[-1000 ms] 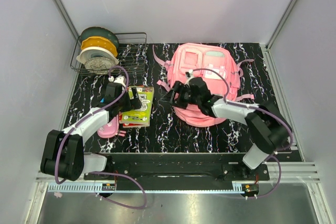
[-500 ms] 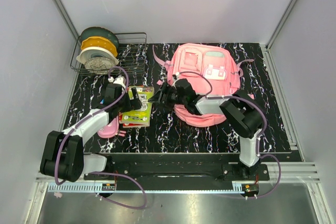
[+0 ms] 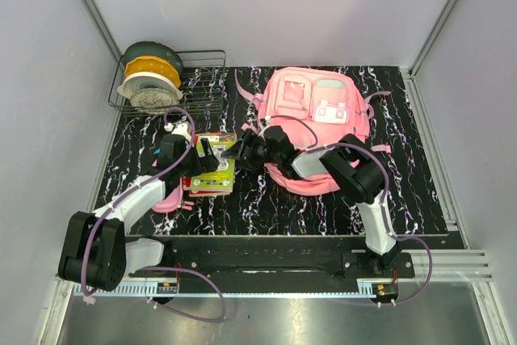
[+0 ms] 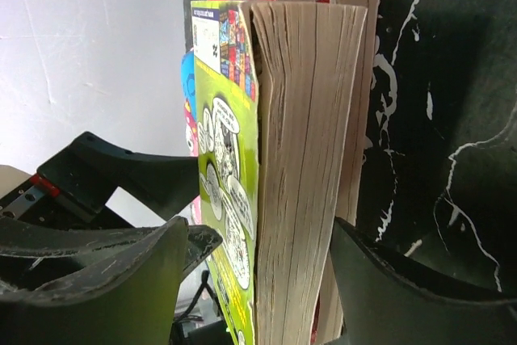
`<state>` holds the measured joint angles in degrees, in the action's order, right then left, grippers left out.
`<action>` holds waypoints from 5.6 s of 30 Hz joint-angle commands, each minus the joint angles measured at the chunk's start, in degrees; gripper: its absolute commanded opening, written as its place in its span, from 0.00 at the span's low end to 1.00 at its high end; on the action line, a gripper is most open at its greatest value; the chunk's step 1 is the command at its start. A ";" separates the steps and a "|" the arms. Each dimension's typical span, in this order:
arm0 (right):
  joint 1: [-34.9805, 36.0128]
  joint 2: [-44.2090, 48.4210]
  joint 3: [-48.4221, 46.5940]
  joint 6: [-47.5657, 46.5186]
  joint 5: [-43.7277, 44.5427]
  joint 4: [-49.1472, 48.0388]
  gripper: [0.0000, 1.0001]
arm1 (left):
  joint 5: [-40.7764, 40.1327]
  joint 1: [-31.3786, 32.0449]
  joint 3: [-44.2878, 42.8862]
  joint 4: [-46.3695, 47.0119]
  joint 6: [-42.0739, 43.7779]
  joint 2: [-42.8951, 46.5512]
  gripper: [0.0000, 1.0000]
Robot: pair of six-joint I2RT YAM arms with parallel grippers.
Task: Pack the student bag
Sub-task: Pick up the book from the center of the board, then place the book in the student bag.
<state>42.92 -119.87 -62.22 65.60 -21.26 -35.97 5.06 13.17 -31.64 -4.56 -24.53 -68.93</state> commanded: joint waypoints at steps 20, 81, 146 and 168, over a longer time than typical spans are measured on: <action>1.29 -1.51 4.38 6.74 -1.68 -16.16 0.49 | 6.72 0.01 3.51 4.38 -2.18 1.60 0.96; -22.17 89.90 13.09 -26.84 42.96 71.29 0.00 | 22.52 32.62 -20.03 15.30 40.33 -9.28 0.99; -22.17 94.91 16.51 -25.17 42.61 73.23 0.00 | 30.70 38.78 -39.73 3.68 51.18 -34.87 0.15; -22.26 102.55 18.27 -18.67 26.97 75.25 0.00 | 0.58 36.58 -43.41 11.94 45.19 -23.62 0.00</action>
<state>20.82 -21.32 -42.26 43.53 11.49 43.62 15.00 51.13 -68.95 1.37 21.96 -95.55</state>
